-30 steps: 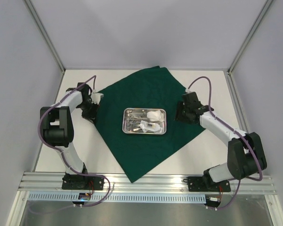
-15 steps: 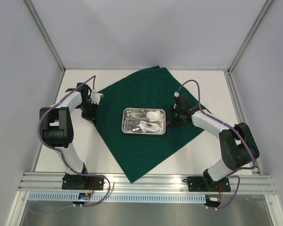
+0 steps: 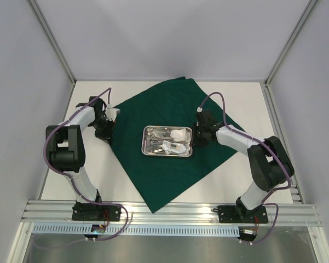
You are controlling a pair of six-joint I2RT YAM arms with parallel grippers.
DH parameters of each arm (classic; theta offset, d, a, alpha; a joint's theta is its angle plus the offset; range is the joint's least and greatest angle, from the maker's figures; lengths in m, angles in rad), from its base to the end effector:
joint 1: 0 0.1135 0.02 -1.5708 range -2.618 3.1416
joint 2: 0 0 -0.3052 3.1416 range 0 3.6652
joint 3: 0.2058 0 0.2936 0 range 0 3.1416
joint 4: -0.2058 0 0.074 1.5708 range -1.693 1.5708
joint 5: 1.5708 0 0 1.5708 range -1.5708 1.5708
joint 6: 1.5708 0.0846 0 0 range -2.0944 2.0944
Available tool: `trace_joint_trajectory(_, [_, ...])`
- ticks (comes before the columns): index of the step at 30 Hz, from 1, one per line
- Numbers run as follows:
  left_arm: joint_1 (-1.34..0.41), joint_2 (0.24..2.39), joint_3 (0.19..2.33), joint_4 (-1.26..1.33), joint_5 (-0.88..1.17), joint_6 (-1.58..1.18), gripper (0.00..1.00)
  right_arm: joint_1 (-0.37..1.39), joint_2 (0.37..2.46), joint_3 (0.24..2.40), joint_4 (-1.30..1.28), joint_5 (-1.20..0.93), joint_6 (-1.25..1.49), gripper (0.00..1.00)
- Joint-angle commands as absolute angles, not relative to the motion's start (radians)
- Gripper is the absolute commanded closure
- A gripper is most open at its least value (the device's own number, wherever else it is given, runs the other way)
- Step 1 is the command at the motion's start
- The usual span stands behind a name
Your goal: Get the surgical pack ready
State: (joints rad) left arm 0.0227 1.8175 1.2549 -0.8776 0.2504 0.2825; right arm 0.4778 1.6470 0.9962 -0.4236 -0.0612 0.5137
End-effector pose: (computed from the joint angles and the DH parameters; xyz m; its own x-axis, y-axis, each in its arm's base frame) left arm 0.3903 -0.0121 0.1523 -0.9491 0.2486 -0.1936 0.2862 0.9371 -0.1996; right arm 0.3384 0.1810 0.1521 -0.9183 0.0768 -0.3884 -0.0385 0.9590 0.2809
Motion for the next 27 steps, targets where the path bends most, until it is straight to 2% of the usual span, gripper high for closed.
trace_joint_trajectory(1, [0.029,1.759,1.243,-0.87,0.278,0.305,1.0,0.497,1.66,1.011,-0.426,-0.035,0.535,0.79])
trace_joint_trajectory(2, [0.029,1.758,1.241,-0.868,0.279,0.305,1.0,0.503,1.652,1.006,-0.426,-0.035,0.537,0.84])
trace_joint_trajectory(7, [0.031,1.764,1.243,-0.87,0.29,0.305,1.0,0.543,1.606,0.957,-0.431,-0.028,0.561,0.93])
trace_joint_trajectory(12, [0.029,1.756,1.246,-0.871,0.295,0.305,1.0,0.558,1.546,0.905,-0.428,-0.028,0.618,0.94])
trace_joint_trajectory(15, [0.029,1.755,1.246,-0.871,0.298,0.305,1.0,0.56,1.523,0.894,-0.428,-0.034,0.644,0.91])
trace_joint_trajectory(16, [0.031,1.755,1.246,-0.873,0.296,0.305,1.0,0.561,1.513,0.899,-0.428,-0.041,0.646,0.88])
trace_joint_trajectory(19, [0.029,1.755,1.246,-0.876,0.301,0.305,1.0,0.569,1.484,0.923,-0.481,-0.002,0.637,0.61])
trace_joint_trajectory(20, [0.029,1.755,1.247,-0.877,0.302,0.305,1.0,0.574,1.47,0.946,-0.53,0.047,0.629,0.55])
trace_joint_trajectory(23, [0.029,1.752,1.247,-0.877,0.302,0.305,1.0,0.665,1.396,0.997,-0.61,0.222,0.548,0.42])
trace_joint_trajectory(25, [0.029,1.752,1.247,-0.877,0.302,0.305,1.0,0.8,1.365,1.012,-0.62,0.287,0.445,0.37])
trace_joint_trajectory(27, [0.029,1.753,1.247,-0.877,0.304,0.307,1.0,0.95,1.37,1.02,-0.604,0.261,0.372,0.36])
